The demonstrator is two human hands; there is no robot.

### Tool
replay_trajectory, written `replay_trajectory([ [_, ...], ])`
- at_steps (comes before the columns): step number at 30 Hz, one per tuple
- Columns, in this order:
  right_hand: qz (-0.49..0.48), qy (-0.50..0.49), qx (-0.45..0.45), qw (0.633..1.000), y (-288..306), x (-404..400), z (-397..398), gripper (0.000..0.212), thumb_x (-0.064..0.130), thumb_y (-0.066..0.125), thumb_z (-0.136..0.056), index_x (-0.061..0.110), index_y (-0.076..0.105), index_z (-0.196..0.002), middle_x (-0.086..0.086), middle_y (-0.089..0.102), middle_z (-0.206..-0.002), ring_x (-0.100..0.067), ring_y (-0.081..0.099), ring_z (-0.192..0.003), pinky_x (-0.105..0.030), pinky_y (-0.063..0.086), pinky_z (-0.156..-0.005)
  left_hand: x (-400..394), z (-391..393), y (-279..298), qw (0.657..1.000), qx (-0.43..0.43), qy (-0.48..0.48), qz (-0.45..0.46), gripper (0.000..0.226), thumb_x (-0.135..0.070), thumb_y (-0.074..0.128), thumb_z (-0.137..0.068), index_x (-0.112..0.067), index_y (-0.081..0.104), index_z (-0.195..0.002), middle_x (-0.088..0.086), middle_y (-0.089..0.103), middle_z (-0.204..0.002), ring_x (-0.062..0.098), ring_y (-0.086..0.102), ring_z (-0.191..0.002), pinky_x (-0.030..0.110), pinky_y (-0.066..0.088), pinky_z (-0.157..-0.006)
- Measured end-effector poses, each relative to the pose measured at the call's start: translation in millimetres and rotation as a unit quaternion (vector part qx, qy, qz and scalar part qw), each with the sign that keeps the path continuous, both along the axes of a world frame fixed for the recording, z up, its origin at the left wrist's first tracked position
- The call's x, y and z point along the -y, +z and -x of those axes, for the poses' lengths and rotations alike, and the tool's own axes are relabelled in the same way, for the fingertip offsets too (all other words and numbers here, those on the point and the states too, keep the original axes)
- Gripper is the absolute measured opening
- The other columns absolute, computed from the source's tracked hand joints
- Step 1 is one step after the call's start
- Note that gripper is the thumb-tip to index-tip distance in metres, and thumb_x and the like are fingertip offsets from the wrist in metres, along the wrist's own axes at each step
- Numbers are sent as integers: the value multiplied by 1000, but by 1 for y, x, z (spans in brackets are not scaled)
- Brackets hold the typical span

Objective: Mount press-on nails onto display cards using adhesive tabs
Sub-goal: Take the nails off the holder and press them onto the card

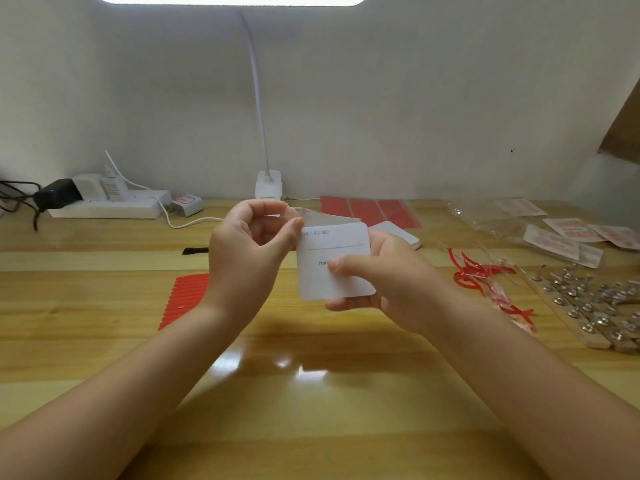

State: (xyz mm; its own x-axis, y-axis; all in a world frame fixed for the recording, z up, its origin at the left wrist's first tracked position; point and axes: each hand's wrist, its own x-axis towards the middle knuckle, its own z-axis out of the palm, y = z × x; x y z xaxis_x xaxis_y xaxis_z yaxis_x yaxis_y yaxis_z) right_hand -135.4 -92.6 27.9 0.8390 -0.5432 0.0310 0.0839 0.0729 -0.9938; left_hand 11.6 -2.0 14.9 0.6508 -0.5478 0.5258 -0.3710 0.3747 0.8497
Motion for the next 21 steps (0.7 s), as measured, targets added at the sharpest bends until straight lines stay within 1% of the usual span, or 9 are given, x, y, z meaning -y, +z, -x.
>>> replay_trajectory([
  [2,21,-28,16,999,2,-1,0,27,-4,59,-89,19,63,-103,4,75,-87,-15,73,-79,-29,56,-53,-1,0,1,1000,2,1,4,15,-12,72,-85,-14,62,-96,-4,71,-76,10,67,-68,18,52,-64],
  [4,21,-52,29,998,4,0,1,28,-4,59,-89,17,61,-108,2,75,-93,-16,73,-79,-28,55,-51,-2,1,0,1000,8,8,2,14,-15,72,-85,-17,63,-96,-2,71,-82,13,68,-74,22,54,-69],
  [6,13,-70,38,997,8,0,2,26,-4,57,-89,16,61,-106,2,75,-89,-16,73,-76,-26,53,-49,-3,2,0,999,33,16,-4,13,-16,72,-86,-19,64,-95,-3,70,-85,12,68,-78,23,54,-72],
  [8,2,-84,38,996,11,0,3,24,-4,55,-90,15,62,-102,4,75,-83,-14,72,-70,-25,52,-47,-5,4,-1,996,89,19,-11,14,-14,72,-85,-17,65,-96,-6,69,-84,8,66,-76,19,53,-69],
  [11,-10,-93,39,995,17,-1,5,21,-3,54,-90,14,62,-98,4,74,-76,-12,71,-64,-24,50,-44,-7,7,-1,981,189,30,-22,18,-9,74,-82,-10,66,-98,3,68,-87,15,65,-76,26,55,-68],
  [13,2,-100,42,994,19,-3,6,22,-4,54,-91,16,61,-95,3,74,-78,-12,71,-64,-24,50,-44,-7,10,1,968,243,51,-23,20,-7,76,-81,-10,67,-99,3,66,-87,14,63,-76,28,54,-68],
  [16,56,-114,43,991,21,-6,8,27,-4,54,-90,20,59,-101,-1,70,-97,-12,72,-74,-24,51,-46,-8,11,4,952,295,75,-27,20,-10,77,-80,-10,69,-99,2,64,-85,13,60,-74,25,51,-66],
  [18,101,-119,44,987,22,-8,8,30,-3,56,-89,24,58,-101,-1,68,-99,-11,71,-78,-24,52,-46,-9,12,6,946,313,81,-31,21,-13,77,-80,-11,71,-100,0,63,-84,12,60,-73,24,50,-65],
  [21,146,-123,43,981,23,-13,8,31,-1,59,-87,30,58,-92,1,68,-95,-10,70,-80,-24,53,-47,-10,12,9,938,333,90,-33,24,-12,78,-79,-10,72,-102,-3,61,-83,10,59,-72,13,46,-66],
])
